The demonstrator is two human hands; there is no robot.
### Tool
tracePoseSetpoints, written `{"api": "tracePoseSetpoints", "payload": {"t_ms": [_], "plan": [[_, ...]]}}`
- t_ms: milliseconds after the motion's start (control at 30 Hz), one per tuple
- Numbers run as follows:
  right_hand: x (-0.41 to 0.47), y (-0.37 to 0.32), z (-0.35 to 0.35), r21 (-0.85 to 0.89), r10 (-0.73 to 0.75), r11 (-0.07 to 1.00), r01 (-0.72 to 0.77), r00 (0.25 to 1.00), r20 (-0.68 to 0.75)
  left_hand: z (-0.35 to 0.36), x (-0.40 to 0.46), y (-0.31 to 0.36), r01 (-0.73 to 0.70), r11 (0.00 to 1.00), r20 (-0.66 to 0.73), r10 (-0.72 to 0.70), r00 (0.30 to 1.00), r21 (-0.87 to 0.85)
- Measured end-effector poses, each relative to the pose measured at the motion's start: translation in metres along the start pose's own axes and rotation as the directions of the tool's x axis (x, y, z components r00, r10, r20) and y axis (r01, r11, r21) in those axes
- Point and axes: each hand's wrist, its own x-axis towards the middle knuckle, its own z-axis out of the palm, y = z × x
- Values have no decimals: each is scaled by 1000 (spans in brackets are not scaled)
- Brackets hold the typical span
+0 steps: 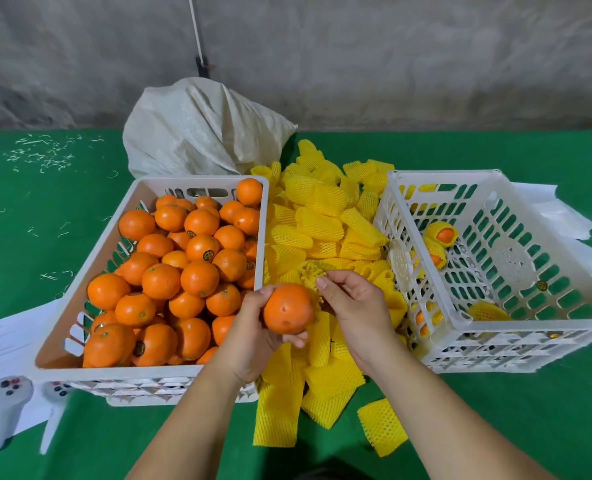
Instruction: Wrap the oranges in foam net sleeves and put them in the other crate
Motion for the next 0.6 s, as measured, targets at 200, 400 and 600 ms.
{"api": "tracePoseSetpoints", "payload": {"t_ms": [200,400,600], "plan": [[1,-3,2,-249,-97,964,96,995,8,-7,-2,-1,-31,990,163,8,987,134],[7,-12,-12,-268,-183,949,169,983,-29,-9,5,-11,-122,986,93,111,989,113],[1,-4,-9,-400,-236,883,247,969,77,-6,8,-11,-191,981,16,191,982,27]]}}
